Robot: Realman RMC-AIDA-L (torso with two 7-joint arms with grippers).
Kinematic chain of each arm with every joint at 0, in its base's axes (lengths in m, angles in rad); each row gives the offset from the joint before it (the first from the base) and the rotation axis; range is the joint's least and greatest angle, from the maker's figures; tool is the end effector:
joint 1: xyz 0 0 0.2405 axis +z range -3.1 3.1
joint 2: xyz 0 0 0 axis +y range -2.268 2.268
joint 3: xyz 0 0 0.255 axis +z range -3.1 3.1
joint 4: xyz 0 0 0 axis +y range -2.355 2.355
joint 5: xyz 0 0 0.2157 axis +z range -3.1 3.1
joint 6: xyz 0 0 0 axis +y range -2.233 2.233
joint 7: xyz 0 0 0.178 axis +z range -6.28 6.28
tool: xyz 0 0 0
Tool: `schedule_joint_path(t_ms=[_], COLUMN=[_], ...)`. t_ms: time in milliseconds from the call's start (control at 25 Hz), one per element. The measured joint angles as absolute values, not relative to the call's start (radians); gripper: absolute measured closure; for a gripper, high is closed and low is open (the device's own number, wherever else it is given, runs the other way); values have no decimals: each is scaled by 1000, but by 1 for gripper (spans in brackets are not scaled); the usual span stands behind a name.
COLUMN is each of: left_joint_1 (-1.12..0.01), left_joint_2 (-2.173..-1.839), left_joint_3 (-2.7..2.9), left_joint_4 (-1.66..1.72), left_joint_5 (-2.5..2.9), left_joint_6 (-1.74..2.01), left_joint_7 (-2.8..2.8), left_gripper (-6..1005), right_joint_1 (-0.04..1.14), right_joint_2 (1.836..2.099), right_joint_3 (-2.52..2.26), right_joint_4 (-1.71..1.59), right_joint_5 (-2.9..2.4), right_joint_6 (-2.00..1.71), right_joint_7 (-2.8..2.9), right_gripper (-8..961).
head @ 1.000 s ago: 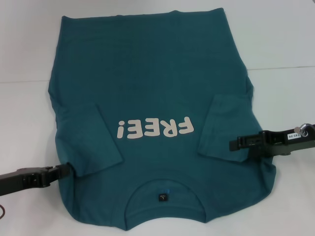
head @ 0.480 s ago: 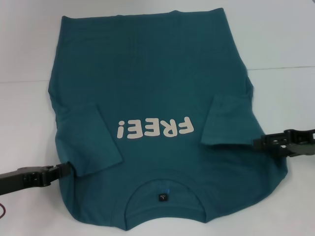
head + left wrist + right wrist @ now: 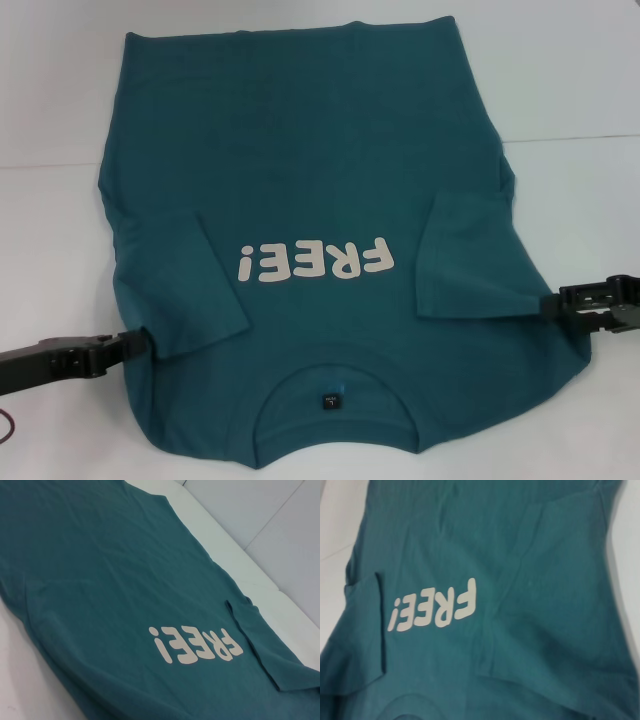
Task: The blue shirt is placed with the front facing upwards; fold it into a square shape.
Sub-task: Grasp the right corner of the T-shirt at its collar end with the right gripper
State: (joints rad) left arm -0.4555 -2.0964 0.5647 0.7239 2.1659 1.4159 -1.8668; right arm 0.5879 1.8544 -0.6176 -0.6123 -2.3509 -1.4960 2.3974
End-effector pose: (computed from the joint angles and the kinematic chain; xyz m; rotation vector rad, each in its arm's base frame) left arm -0.3138 0.3426 -0.0153 -2.3470 -1.3729 -0.5887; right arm 0.3328 0.3659 0.0495 -2.1343 1.8860 0.3049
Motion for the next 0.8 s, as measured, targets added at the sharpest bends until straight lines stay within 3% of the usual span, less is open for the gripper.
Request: schedule_joint_path(t_ms=[320,800], left_joint_1=[-456,-456], left_joint_2=[-2097,-2099], left_joint_3=[564,563], left_joint_4=[724,723], left_joint_5=[2166,2166], left_joint_6=[1416,1416], left_joint_7=[-1863,-1859], left_gripper=[950,951], right_joint_1=[603,560], right_joint_2=[1859,1821], right_joint_3=[-594,-601], right_joint_4=[-620,-634], right_joint_5=[-2327,-2364], right_joint_6=[-1581,-1573], right_joint_7=[2389,2397], right_gripper=[43,71])
